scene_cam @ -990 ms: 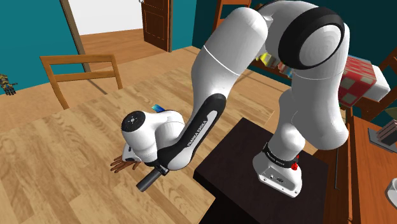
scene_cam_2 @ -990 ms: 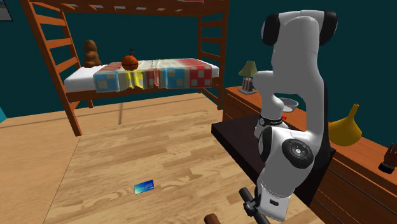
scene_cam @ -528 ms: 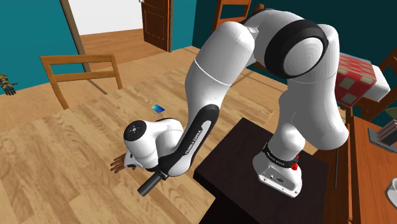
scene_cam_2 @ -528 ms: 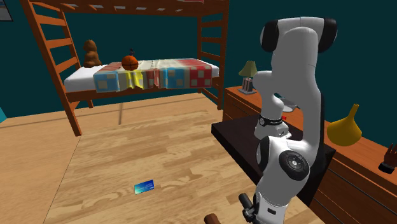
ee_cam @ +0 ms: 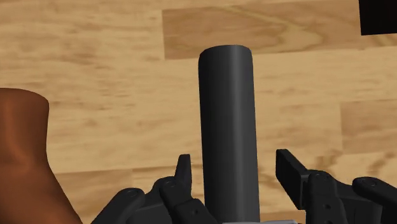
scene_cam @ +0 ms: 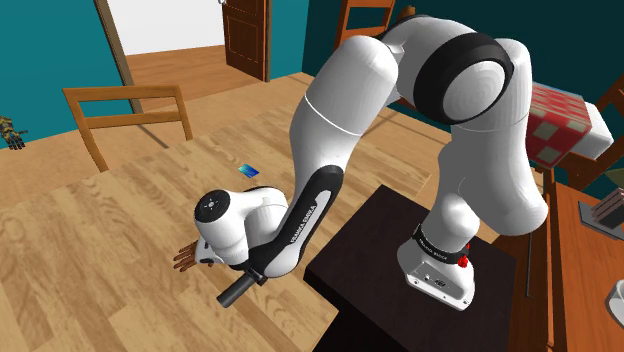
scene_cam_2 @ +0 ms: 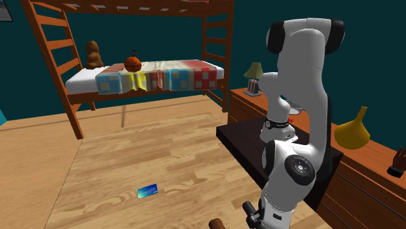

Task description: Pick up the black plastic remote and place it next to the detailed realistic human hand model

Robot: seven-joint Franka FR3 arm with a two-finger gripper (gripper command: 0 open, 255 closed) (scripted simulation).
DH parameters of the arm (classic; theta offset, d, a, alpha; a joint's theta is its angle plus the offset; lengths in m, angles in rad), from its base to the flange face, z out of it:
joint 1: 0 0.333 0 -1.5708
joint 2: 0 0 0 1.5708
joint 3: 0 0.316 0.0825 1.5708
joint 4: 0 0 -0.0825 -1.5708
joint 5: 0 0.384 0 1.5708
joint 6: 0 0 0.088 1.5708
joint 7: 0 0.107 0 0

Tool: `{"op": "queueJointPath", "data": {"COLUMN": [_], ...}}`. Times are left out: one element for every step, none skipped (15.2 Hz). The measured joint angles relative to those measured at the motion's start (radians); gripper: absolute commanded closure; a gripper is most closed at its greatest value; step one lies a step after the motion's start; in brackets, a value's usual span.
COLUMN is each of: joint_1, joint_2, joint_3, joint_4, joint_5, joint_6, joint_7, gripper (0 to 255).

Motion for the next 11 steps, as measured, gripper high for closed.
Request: {"op": "queueJointPath", "data": {"joint_1": [0.0, 0.0, 0.0, 0.0, 0.0, -0.001, -0.002, -0.003, 0.001, -0.001, 0.001], "joint_2": [0.0, 0.0, 0.0, 0.0, 0.0, -0.014, -0.034, -0.058, -0.079, -0.088, -0.094], "joint_3": [0.0, 0.0, 0.0, 0.0, 0.0, 0.002, 0.006, 0.01, 0.015, 0.016, 0.017], "joint_4": [0.0, 0.0, 0.0, 0.0, 0.0, -0.002, 0.004, 0.001, 0.005, 0.008, 0.005], "joint_5": [0.0, 0.0, 0.0, 0.0, 0.0, 0.003, 0.008, 0.012, 0.018, 0.02, 0.021], "joint_6": [0.0, 0.0, 0.0, 0.0, 0.0, -0.013, -0.037, -0.058, -0.083, -0.095, -0.099], "joint_7": [0.0, 0.0, 0.0, 0.0, 0.0, -0.003, -0.008, -0.011, -0.011, -0.014, -0.013], "gripper": [0, 0, 0, 0, 0, 0, 0, 0, 0, 0, 0]}}
